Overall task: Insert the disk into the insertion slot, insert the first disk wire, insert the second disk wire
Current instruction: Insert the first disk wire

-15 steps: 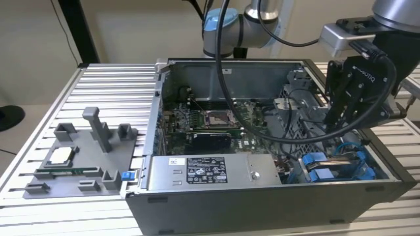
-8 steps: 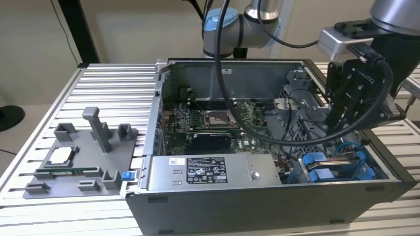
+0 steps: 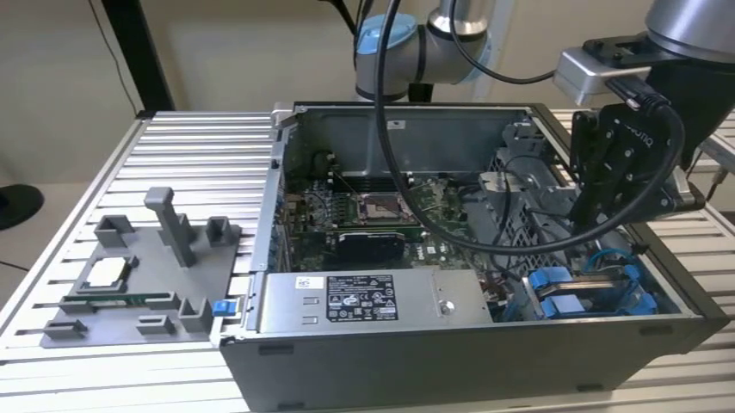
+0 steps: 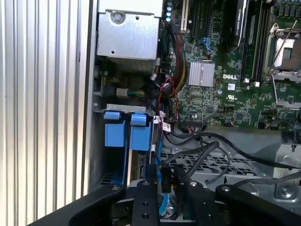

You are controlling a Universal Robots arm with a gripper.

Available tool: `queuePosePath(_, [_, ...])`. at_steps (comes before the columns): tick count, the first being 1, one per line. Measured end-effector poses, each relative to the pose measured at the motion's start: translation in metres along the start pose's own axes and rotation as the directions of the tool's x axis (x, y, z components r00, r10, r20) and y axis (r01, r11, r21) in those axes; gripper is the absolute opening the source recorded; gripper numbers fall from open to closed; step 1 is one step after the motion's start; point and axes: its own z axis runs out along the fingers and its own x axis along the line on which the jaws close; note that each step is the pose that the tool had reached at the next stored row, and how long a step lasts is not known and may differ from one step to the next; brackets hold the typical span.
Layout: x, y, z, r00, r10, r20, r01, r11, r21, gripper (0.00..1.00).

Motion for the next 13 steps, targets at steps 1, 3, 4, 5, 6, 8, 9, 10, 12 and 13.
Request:
queuePosePath(1, [0.0, 0.0, 0.0, 1.0, 0.0, 0.0001, 0.0, 1.0, 0.0, 1.0])
queuePosePath(3, [0.0, 0.0, 0.0, 1.0, 0.0, 0.0001, 0.0, 1.0, 0.0, 1.0])
queuePosePath(4, [0.0, 0.0, 0.0, 1.0, 0.0, 0.0001, 0.0, 1.0, 0.0, 1.0])
queuePosePath(5, [0.0, 0.0, 0.0, 1.0, 0.0, 0.0001, 0.0, 1.0, 0.0, 1.0])
queuePosePath(6, [0.0, 0.0, 0.0, 1.0, 0.0, 0.0001, 0.0, 1.0, 0.0, 1.0])
queuePosePath(8, [0.0, 0.0, 0.0, 1.0, 0.0, 0.0001, 0.0, 1.0, 0.0, 1.0])
queuePosePath(9, [0.0, 0.0, 0.0, 1.0, 0.0, 0.0001, 0.0, 1.0, 0.0, 0.0])
queuePosePath(10, [0.0, 0.0, 0.0, 1.0, 0.0, 0.0001, 0.0, 1.0, 0.0, 0.0])
queuePosePath(12, [0.0, 0.0, 0.0, 1.0, 0.0, 0.0001, 0.0, 1.0, 0.0, 0.0])
queuePosePath(13, [-0.0001, 0.0, 0.0, 1.0, 0.0, 0.0001, 0.0, 1.0, 0.0, 0.0])
